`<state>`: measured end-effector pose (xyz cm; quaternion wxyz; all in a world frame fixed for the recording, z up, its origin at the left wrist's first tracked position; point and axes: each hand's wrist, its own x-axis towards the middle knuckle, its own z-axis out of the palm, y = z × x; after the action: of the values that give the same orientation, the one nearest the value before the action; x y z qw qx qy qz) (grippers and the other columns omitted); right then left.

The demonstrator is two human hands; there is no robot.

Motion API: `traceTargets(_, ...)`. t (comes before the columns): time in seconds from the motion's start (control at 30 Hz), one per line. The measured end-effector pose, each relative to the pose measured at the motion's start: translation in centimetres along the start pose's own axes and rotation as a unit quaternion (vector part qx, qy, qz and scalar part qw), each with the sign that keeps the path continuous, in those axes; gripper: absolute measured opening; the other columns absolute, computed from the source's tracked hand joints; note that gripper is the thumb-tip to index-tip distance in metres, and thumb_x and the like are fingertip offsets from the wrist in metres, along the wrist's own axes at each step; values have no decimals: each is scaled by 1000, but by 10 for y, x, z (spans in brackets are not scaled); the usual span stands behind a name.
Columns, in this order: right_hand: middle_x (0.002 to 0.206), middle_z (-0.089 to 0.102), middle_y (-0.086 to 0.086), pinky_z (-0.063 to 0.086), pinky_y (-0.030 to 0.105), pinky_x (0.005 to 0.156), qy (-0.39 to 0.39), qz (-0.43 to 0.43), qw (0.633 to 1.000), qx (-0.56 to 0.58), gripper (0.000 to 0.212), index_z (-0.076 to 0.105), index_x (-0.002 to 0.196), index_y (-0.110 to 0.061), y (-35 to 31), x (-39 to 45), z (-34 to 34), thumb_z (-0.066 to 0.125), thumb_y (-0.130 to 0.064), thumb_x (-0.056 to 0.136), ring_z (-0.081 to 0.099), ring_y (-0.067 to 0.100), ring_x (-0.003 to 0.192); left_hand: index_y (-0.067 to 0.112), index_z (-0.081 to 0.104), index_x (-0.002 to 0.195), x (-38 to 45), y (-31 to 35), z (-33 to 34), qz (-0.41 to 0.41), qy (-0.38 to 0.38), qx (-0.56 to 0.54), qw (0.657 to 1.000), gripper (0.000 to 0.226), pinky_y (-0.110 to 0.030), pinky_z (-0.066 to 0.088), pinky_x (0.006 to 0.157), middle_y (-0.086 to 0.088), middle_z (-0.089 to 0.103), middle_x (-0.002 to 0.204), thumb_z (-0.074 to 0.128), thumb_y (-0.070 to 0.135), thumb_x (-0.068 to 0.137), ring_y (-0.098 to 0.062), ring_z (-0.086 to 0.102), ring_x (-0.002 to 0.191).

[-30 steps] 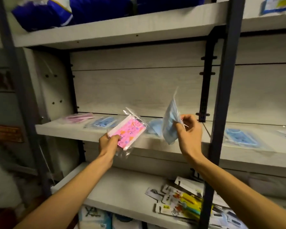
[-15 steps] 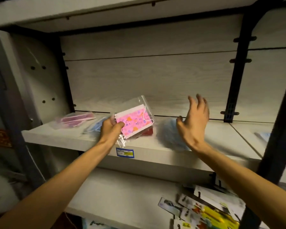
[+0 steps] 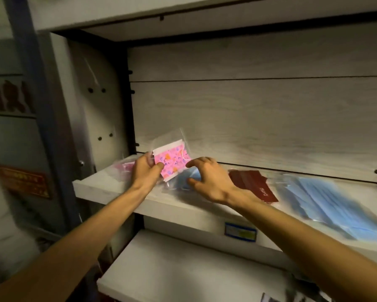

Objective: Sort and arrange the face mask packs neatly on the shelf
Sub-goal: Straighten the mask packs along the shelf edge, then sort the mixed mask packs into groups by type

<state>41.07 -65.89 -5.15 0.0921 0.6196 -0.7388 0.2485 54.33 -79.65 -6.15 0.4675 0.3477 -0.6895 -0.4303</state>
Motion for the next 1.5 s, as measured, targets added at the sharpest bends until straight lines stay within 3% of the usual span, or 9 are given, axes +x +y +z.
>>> traceTargets(0.13,143,55,7,35,39,109,-58,22,997,-53,44,54,138,-22,-28,48,34,54,-36,97,45,28,133,11,65,117,44,-35,-48,24,-18,135,990,30,-47,57,90,-11,74,115,68,2,87,-30,69,103)
traceTargets(0.3,138,57,9,33,43,110,-91,45,985,-142,43,55,136,-21,-41,84,71,51,-40,97,44,31,132,18,55,135,82,-71,-86,80,-44,367,926,61,-41,53,87,-14,67,121,79,32,80,-34,60,111)
traceTargets(0.4,141,55,9,33,43,109,-98,76,982,-141,47,53,138,-20,-40,87,78,49,-44,97,43,31,133,14,28,155,89,-80,-93,87,-61,398,911,105,-44,37,109,-15,43,152,85,45,73,-34,38,139)
traceTargets(0.5,144,52,9,34,42,108,-83,90,983,-136,51,50,141,-20,-35,80,73,48,-48,99,42,30,135,12,5,161,85,-78,-95,126,-97,409,899,123,-45,22,121,-12,13,168,82,55,75,-31,19,152)
traceTargets(0.63,150,46,7,29,41,112,-68,91,985,-133,57,44,147,-20,-29,55,52,47,-51,99,38,28,139,10,5,161,61,-66,-88,214,-102,453,859,115,-44,15,124,-11,7,169,64,69,83,-29,14,155)
traceTargets(0.83,157,34,8,19,41,118,-14,78,977,-196,64,30,154,-17,-19,-27,6,42,-52,101,22,29,148,15,26,157,-4,-31,-53,279,-123,424,853,86,-43,23,119,-11,16,167,55,64,91,-32,25,149)
traceTargets(0.97,150,41,9,26,41,113,46,79,969,-230,59,36,149,-18,-8,-113,-35,40,-52,101,29,34,142,18,35,153,-73,-2,-10,316,-142,408,845,81,-41,28,114,-9,27,163,56,63,90,-31,35,144)
traceTargets(1.23,164,21,8,14,45,123,61,193,944,-260,89,-1,161,-21,40,-325,-145,43,-63,96,13,30,152,24,30,157,-242,64,108,410,-232,341,813,74,-40,28,115,-3,33,162,48,61,95,-26,35,145)
traceTargets(1.5,157,34,9,29,42,116,119,319,899,-277,95,2,160,-19,94,-500,-241,54,-61,92,34,28,140,23,20,160,-385,147,222,536,-294,281,740,78,-39,36,112,0,45,154,46,60,96,-22,45,137)
